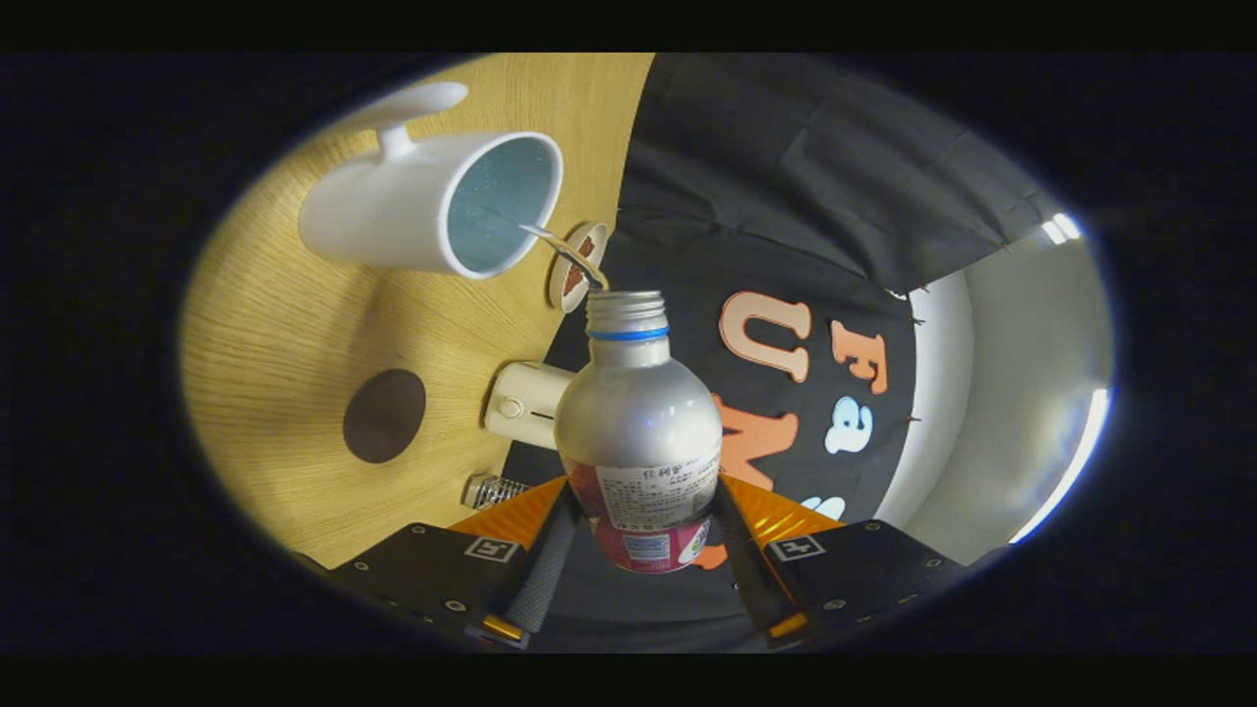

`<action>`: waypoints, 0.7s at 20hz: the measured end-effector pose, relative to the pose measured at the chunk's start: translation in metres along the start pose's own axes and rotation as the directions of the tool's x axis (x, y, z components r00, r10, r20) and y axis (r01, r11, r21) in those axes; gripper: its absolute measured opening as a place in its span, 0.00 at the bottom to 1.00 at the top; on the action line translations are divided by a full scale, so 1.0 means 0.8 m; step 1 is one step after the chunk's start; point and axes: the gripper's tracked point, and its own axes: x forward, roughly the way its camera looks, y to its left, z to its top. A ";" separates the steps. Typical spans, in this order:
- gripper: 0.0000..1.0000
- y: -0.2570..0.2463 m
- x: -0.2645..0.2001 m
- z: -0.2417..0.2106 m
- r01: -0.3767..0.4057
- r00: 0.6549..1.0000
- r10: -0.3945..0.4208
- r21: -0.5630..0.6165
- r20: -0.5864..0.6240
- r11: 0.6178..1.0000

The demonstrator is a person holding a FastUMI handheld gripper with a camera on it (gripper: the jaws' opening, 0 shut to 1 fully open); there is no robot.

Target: Take the bottle from table, then pour the juice into the cup, finally place the bottle on the coaster

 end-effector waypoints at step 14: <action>0.77 -0.008 0.003 0.005 0.029 0.999 -0.027 -0.106 0.026 0.994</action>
